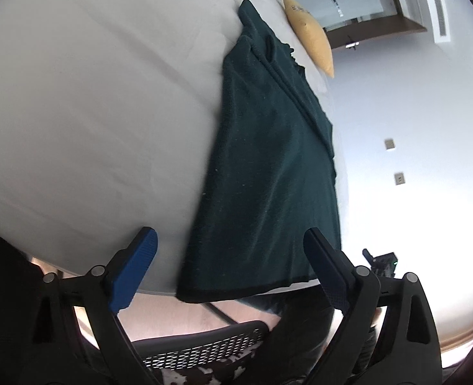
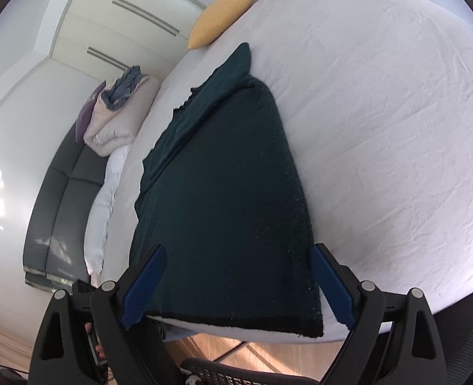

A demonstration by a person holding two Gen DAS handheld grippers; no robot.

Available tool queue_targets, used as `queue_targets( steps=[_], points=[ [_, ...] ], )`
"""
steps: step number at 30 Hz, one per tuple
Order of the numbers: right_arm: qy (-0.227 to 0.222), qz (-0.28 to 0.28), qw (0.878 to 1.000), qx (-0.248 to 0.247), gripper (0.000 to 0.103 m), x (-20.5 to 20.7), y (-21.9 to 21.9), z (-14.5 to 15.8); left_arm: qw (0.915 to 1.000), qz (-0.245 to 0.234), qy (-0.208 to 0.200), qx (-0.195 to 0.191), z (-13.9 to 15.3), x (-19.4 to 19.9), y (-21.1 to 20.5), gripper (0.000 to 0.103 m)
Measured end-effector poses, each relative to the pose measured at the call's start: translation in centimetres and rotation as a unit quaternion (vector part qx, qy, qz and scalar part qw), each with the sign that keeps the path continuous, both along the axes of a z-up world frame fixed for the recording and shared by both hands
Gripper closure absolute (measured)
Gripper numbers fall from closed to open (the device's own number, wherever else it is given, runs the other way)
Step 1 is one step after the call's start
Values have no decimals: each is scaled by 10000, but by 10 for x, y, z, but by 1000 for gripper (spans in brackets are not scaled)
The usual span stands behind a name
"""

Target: Fold small clothes

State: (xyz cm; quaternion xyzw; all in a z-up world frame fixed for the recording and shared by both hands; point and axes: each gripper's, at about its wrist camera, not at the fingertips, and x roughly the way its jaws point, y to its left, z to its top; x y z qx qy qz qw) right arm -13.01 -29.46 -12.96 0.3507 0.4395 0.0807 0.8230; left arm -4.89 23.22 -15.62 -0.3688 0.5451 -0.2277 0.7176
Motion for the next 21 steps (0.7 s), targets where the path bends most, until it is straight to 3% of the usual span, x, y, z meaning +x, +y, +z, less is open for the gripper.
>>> queue_targets(
  steps=[3, 6, 8, 13, 16, 17, 21],
  points=[
    [-15, 49, 10000, 49, 11, -2, -5, 5, 9994, -293, 2, 207, 5, 3, -5, 19],
    [8, 66, 9999, 138, 18, -5, -10, 4, 9972, -645, 87, 377, 3, 5, -17, 28],
    [63, 110, 9997, 202, 23, -6, -11, 0, 9962, -791, 141, 350, 0, 4, -24, 31],
    [185, 78, 9991, 368, 25, -7, -14, -13, 9958, -870, 238, 132, -8, 8, -26, 33],
    [180, 72, 9988, 457, 25, -8, -16, -15, 9959, -811, 390, -99, -17, 15, -19, 56],
    [176, 78, 9987, 466, 25, -8, -17, -15, 9957, -783, 467, -129, -22, 16, -16, 73],
    [208, 18, 9984, 524, 25, -10, -25, -14, 9951, -752, 554, -332, -31, 17, -9, 80]
  ],
)
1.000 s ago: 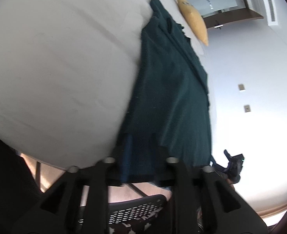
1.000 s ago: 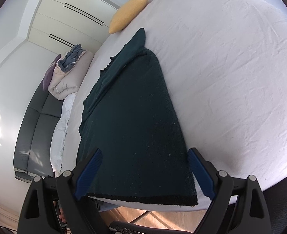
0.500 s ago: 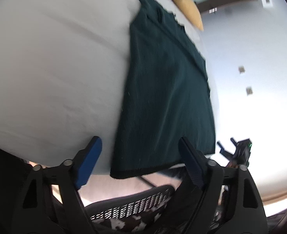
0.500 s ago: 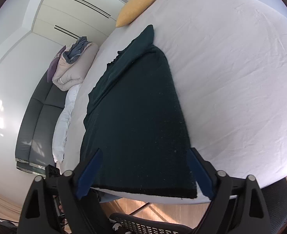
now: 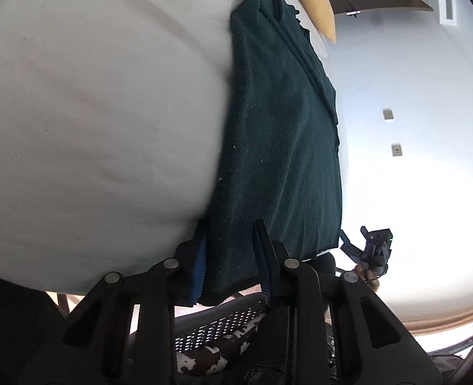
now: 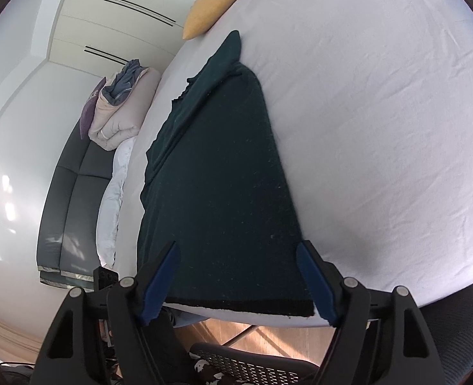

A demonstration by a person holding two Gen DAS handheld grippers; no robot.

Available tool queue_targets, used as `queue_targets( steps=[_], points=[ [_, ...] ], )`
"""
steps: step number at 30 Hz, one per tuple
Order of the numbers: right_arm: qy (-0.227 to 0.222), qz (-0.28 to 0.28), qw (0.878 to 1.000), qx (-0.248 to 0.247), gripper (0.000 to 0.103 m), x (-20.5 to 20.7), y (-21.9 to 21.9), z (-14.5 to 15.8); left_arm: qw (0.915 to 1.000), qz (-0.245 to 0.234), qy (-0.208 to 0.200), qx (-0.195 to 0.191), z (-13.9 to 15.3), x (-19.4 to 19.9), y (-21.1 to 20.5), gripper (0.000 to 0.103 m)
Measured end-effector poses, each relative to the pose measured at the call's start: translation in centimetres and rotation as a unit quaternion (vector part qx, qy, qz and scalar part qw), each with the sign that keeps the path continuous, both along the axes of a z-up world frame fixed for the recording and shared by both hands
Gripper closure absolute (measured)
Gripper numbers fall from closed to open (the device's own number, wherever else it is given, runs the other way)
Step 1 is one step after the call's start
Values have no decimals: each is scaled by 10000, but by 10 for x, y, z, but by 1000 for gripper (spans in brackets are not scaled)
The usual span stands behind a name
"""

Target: Fold small clothes

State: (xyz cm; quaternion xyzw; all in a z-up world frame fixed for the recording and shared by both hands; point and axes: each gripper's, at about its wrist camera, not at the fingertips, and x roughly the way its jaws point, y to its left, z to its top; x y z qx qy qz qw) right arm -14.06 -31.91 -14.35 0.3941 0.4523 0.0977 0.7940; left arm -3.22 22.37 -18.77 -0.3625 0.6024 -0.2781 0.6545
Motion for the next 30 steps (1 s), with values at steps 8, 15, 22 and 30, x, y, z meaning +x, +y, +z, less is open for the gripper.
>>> queue_targets(
  steps=[8, 15, 22, 30],
  points=[
    [195, 56, 9998, 10, 25, -1, -3, -6, 9998, -209, -42, -23, 0, -4, -14, 80],
    [387, 147, 9991, -3, 25, 3, -1, -11, 9998, -129, -87, 117, 3, -4, -16, 94],
    [660, 217, 9975, -141, 31, 8, -7, -13, 9998, -62, -126, 104, 1, -8, -12, 94],
    [800, 582, 9950, 124, 34, 12, 5, -26, 9999, 3, -151, 15, 0, -16, -4, 94]
  ],
)
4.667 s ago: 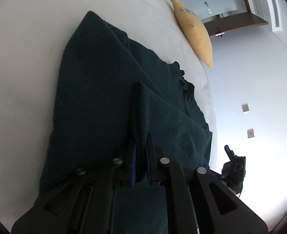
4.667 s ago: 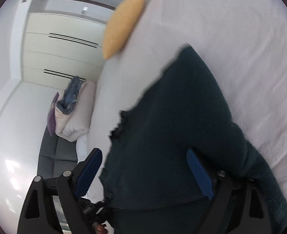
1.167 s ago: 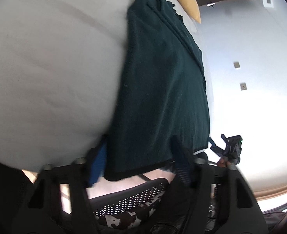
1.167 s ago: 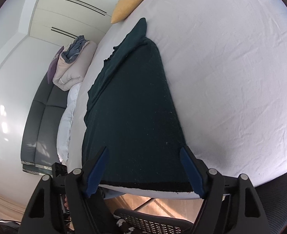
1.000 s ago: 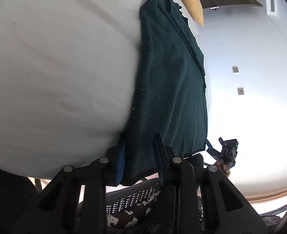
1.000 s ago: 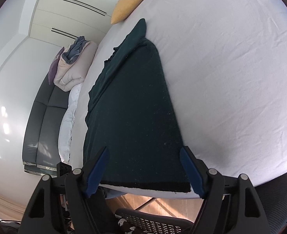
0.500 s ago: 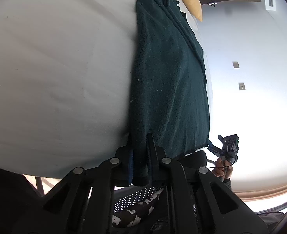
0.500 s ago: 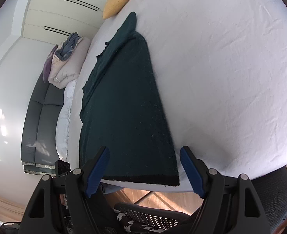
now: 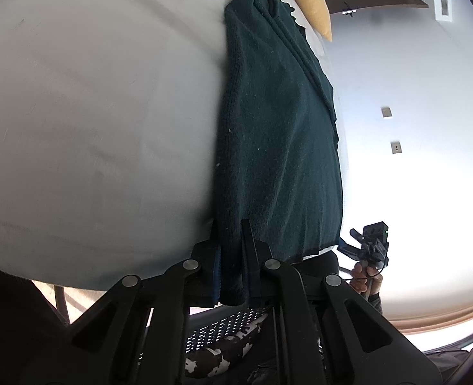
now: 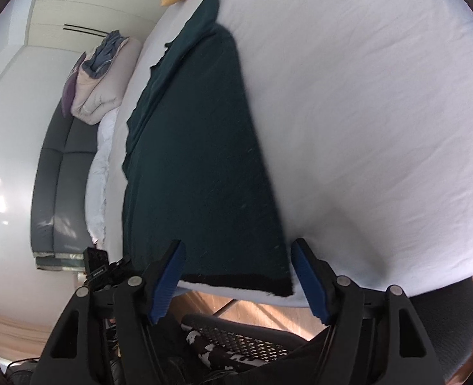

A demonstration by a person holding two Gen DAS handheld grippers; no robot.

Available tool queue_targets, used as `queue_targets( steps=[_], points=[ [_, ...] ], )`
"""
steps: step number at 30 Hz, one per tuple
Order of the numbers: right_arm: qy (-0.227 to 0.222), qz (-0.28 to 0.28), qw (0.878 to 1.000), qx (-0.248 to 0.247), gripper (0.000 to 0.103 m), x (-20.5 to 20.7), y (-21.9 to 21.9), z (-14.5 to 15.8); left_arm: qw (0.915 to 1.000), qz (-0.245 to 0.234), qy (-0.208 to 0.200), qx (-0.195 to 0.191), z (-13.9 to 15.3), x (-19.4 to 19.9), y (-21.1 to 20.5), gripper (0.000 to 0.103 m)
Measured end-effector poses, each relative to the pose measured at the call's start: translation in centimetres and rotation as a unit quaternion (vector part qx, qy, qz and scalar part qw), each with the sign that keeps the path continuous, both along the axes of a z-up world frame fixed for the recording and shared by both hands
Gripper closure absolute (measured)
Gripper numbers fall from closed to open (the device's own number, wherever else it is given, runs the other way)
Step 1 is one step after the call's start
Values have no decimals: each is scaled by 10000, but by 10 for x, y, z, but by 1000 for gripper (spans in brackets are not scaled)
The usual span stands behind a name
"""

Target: Fold small clothes

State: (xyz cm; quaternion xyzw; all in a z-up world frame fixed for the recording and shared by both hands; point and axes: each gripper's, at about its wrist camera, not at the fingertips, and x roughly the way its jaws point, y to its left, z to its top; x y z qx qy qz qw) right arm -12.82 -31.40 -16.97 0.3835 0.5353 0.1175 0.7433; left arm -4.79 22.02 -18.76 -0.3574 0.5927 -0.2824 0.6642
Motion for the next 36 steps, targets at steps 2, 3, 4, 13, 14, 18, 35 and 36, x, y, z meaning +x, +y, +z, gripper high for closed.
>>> queue_targets(
  steps=[2, 3, 4, 13, 14, 18, 35, 36],
  points=[
    [-32, -55, 9999, 150, 41, -2, -2, -4, 10000, 2, 2, -16, 0, 0, 1, 94],
    [-33, -95, 9998, 197, 44, -4, -5, -5, 10000, 1, 1, -13, 0, 0, 1, 94],
    [-27, -124, 9997, 214, 51, -5, -6, -6, 10000, -4, -4, -13, 0, 0, 1, 94],
    [-140, -237, 9996, -26, 92, -6, 0, -4, 9999, 49, -129, -54, 6, -2, 0, 96],
    [-222, -246, 9994, -13, 93, -5, 2, -1, 9998, 75, -173, -90, 9, -2, 1, 97],
    [-554, -274, 9981, 86, 94, 0, 9, 13, 9985, 250, -325, -365, 24, 1, 5, 97],
    [-1570, -610, 9849, 394, 94, 115, 14, 92, 9851, 981, -918, -1076, 82, 88, 28, 97],
    [-1568, -614, 9851, 351, 94, 127, 15, 93, 9843, 1019, -934, -1100, 84, 95, 30, 97]
  ],
)
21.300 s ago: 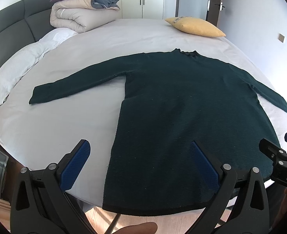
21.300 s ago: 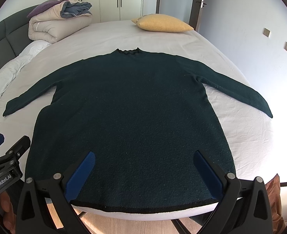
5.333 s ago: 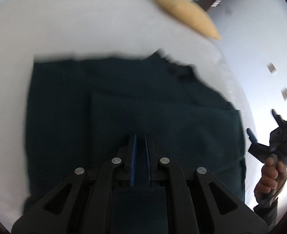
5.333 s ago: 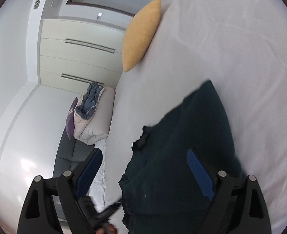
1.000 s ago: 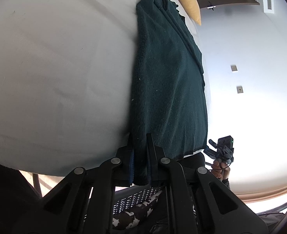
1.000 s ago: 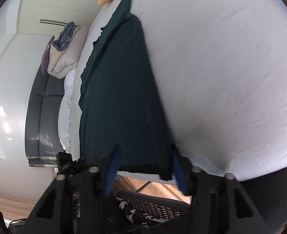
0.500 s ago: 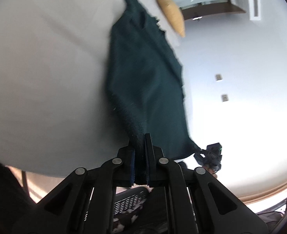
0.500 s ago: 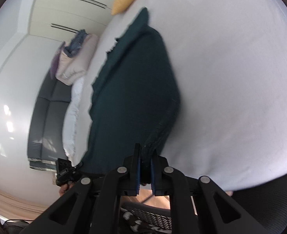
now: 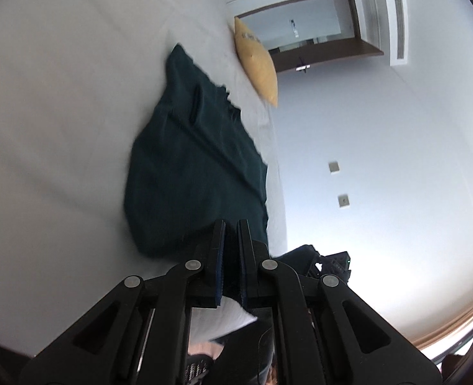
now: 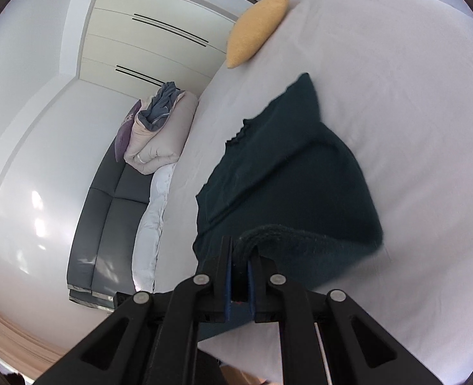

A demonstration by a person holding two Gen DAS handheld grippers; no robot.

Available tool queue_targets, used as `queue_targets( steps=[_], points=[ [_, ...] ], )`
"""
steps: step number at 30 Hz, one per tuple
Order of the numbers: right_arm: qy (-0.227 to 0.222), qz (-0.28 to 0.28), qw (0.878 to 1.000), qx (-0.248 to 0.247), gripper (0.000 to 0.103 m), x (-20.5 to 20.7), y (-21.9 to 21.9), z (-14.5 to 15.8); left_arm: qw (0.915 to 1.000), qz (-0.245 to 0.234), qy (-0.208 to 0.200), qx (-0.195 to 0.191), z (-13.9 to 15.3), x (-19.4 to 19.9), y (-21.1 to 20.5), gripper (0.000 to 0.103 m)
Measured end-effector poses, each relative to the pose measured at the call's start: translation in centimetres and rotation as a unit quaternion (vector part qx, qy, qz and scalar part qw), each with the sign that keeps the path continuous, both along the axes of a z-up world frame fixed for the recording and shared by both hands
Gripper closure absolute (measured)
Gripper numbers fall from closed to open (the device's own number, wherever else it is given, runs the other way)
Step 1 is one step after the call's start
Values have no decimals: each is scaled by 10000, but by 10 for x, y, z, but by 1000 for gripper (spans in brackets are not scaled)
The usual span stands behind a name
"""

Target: Fold small clothes

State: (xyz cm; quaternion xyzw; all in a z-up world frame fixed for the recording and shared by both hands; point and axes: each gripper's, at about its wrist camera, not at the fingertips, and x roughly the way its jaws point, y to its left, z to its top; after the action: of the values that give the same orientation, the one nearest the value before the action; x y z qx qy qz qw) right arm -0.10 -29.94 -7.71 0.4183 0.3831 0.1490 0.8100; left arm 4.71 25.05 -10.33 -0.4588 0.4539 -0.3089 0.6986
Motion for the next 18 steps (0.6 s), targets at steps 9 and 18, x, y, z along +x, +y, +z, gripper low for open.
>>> queue_targets(
  steps=[9, 18],
  points=[
    [128, -123, 9998, -99, 94, 79, -3, -8, 9991, 422, -41, 5, 15, 77, 18, 97],
    [307, 61, 9994, 159, 93, 20, 2, -36, 9932, 120, 439, 1068, -15, 12, 15, 5]
  ],
)
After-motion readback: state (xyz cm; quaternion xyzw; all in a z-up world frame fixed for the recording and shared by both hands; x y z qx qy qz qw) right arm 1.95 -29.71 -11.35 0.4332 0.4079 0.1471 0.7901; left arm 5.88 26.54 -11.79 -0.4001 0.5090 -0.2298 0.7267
